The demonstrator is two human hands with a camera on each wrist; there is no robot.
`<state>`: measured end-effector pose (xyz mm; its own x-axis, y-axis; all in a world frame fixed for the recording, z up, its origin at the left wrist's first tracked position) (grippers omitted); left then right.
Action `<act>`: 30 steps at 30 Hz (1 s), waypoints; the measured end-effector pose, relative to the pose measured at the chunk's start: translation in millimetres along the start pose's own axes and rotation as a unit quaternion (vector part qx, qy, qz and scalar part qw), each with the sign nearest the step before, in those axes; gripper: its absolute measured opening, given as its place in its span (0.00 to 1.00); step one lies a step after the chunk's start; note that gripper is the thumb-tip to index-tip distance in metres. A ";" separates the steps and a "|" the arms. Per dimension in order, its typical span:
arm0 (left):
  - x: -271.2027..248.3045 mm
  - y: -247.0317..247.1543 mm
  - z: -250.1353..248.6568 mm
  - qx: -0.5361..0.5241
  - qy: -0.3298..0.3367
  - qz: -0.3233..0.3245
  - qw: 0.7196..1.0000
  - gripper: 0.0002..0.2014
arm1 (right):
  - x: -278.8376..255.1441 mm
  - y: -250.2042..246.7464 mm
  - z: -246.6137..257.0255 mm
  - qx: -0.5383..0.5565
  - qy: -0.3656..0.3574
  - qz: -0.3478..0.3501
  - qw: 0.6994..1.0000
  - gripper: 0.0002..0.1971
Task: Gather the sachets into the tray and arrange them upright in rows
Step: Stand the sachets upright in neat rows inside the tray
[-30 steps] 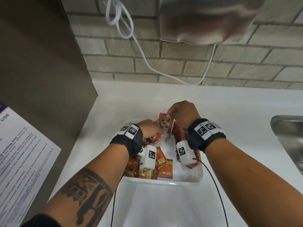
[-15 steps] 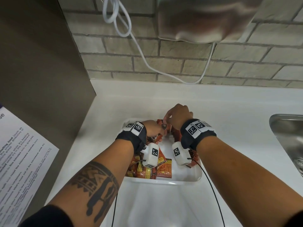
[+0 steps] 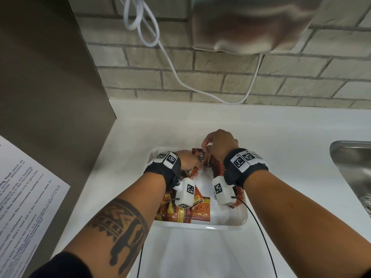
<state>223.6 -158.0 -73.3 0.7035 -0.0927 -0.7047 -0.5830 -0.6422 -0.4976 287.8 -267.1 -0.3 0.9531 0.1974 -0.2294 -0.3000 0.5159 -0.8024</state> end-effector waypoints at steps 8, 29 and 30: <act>-2.1 -8.9 7.8 -0.125 0.016 -0.004 0.992 0.12 | -7.2 -21.4 1.4 0.134 -0.066 -0.018 0.989 0.11; -37.2 -35.6 -10.8 -0.246 0.167 -0.114 0.948 0.19 | -29.7 -40.9 18.0 0.242 -0.090 0.010 0.966 0.01; -37.0 -37.6 -8.3 -0.235 0.158 -0.122 0.951 0.19 | -28.8 -44.2 20.2 0.235 -0.097 0.000 0.967 0.02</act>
<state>222.8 -136.7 -24.3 0.9249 -0.0741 -0.3730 -0.1935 -0.9361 -0.2938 272.8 -278.8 52.9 0.9410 0.3274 -0.0853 -0.3294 0.8289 -0.4521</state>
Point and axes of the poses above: each hand's wrist, its own x-axis towards the middle knuckle, its own y-axis out of the palm, z = x × y, the point moved 9 cm from there along x, towards the middle knuckle, and after that the axes turned 13 degrees about x, right-handed, at the moved point
